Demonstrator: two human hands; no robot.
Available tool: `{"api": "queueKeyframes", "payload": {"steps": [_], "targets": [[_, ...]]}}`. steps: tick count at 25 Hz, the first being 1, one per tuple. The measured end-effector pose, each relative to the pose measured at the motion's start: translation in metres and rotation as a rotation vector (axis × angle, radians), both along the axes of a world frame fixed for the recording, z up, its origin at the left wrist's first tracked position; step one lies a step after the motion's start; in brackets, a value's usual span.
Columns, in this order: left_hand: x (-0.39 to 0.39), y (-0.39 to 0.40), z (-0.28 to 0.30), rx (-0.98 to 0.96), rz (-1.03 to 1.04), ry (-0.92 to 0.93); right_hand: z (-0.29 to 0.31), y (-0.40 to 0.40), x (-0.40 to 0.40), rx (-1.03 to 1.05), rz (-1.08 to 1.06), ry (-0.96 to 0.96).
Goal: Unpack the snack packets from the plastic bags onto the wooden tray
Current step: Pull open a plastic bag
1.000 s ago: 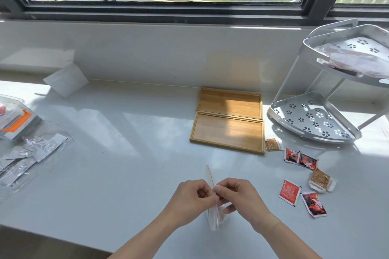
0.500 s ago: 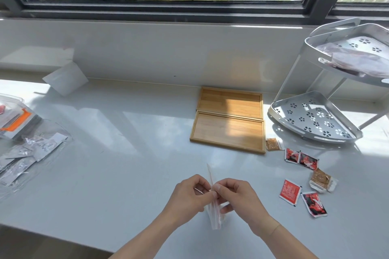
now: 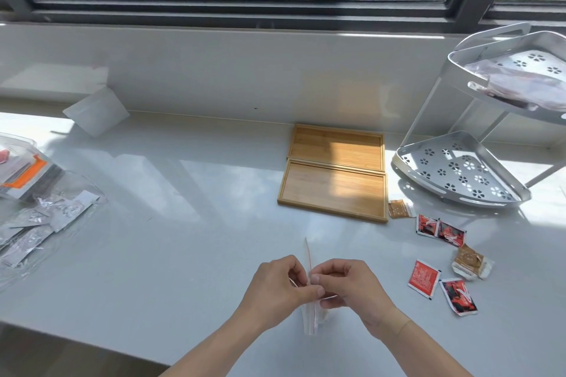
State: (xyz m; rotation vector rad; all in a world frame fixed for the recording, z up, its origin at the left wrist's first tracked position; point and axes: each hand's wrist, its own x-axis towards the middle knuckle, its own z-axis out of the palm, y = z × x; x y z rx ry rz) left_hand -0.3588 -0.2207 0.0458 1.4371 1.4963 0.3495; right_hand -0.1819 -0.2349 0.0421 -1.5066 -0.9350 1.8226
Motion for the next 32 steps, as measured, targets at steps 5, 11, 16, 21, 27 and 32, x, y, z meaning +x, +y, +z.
{"api": "queueKeyframes", "payload": {"steps": [5,11,16,21,27,32], "targets": [[0.002,0.002,0.005,-0.055,0.007,-0.041,-0.001,0.000,0.004,-0.078,-0.011,0.049],[0.001,0.000,0.007,-0.076,0.072,-0.068,-0.004,-0.001,0.002,-0.133,0.016,0.106],[0.000,0.001,0.007,-0.067,0.047,-0.019,-0.001,0.001,0.001,-0.078,0.005,0.051],[0.001,0.002,0.008,-0.103,-0.003,-0.027,0.003,-0.004,-0.011,0.112,0.030,-0.251],[0.000,0.003,0.010,0.127,-0.116,0.236,0.017,0.002,-0.003,0.428,0.321,-0.844],[-0.025,0.017,0.021,0.301,-0.112,0.433,0.045,0.011,0.038,0.413,0.422,-1.198]]}}
